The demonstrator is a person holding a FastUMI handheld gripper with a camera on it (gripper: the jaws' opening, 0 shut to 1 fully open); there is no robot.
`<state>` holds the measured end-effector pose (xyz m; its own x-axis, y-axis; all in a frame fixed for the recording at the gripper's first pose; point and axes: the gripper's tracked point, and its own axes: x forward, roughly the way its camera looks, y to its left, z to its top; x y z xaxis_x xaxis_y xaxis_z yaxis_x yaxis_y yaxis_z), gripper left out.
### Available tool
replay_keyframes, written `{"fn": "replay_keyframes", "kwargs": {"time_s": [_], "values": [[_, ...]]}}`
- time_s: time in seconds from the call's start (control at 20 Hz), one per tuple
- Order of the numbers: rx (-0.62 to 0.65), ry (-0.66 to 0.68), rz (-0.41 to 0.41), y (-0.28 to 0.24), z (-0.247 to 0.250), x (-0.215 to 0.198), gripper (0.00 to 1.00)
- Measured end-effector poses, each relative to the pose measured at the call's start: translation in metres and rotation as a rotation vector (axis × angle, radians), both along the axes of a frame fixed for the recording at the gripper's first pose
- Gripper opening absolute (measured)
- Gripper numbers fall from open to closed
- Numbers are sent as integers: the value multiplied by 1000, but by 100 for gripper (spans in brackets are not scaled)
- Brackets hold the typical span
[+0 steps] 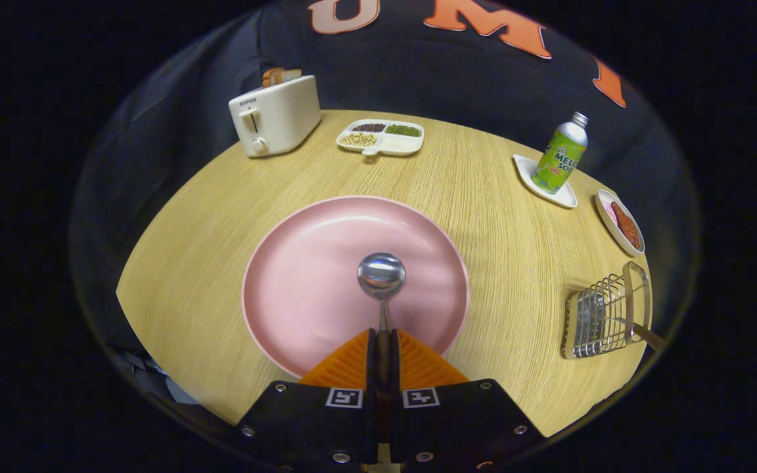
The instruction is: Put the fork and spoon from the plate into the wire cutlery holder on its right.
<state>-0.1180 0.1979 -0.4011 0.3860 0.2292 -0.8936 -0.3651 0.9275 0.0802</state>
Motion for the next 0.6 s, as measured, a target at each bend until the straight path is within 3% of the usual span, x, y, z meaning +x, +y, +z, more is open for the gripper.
{"fn": "replay_keyframes", "kwargs": {"time_s": [0.45,0.6], "values": [[-7,100,12,9,-4,-5,5],[39,110,-39,11,2,-4,1]]}}
